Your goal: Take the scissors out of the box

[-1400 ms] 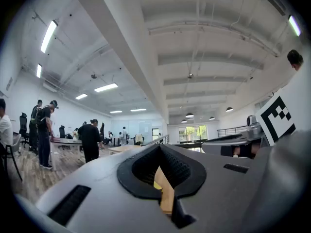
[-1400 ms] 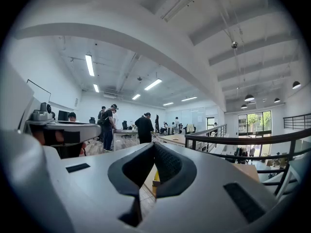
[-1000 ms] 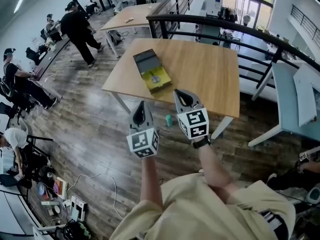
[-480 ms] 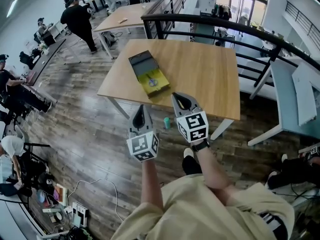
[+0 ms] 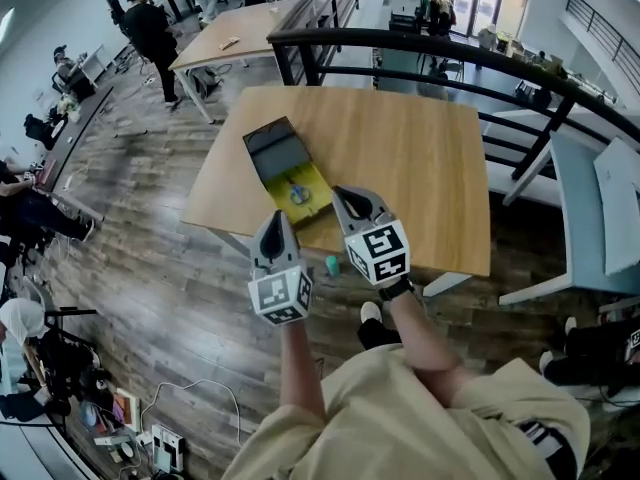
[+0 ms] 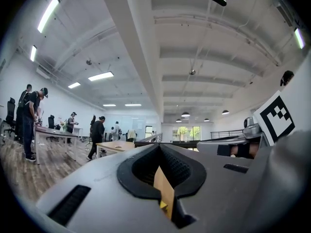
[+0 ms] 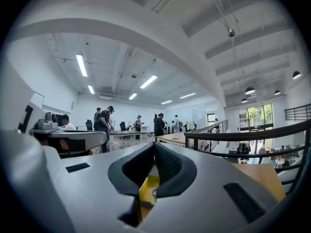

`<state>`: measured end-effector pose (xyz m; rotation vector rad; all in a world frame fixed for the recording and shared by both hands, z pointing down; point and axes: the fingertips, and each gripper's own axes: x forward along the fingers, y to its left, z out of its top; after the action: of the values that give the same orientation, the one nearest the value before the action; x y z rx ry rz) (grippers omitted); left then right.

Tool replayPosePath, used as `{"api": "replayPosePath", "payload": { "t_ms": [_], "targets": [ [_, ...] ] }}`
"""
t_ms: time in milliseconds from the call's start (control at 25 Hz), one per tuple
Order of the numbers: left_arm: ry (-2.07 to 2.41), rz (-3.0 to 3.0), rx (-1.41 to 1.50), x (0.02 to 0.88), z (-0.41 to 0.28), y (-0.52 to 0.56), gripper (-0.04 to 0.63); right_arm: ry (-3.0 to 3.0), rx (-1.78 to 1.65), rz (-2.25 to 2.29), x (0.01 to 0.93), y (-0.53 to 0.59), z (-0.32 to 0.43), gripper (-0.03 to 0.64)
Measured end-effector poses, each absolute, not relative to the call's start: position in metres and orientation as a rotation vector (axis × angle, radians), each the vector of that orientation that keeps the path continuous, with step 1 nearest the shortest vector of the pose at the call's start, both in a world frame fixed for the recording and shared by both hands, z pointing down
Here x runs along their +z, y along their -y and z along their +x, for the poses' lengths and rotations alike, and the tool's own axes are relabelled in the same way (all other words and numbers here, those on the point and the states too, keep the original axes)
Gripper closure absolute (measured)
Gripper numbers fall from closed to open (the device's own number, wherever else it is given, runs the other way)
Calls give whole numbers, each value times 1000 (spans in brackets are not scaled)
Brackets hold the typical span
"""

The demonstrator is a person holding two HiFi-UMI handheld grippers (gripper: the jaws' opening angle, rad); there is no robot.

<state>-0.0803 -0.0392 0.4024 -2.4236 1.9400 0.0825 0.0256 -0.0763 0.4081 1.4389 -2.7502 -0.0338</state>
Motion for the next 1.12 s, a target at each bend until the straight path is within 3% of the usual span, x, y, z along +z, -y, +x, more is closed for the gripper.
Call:
{"api": "replayPosePath", "payload": {
  "t_ms": [560,1120],
  "targets": [
    [-2032,-2411,42,419,-85,192,592,2775,-18,1258,417,222,2,603],
    [-2108,-2483,-45,496,-135,245,592,2619,199,1103,525,269,-46,601]
  ]
}}
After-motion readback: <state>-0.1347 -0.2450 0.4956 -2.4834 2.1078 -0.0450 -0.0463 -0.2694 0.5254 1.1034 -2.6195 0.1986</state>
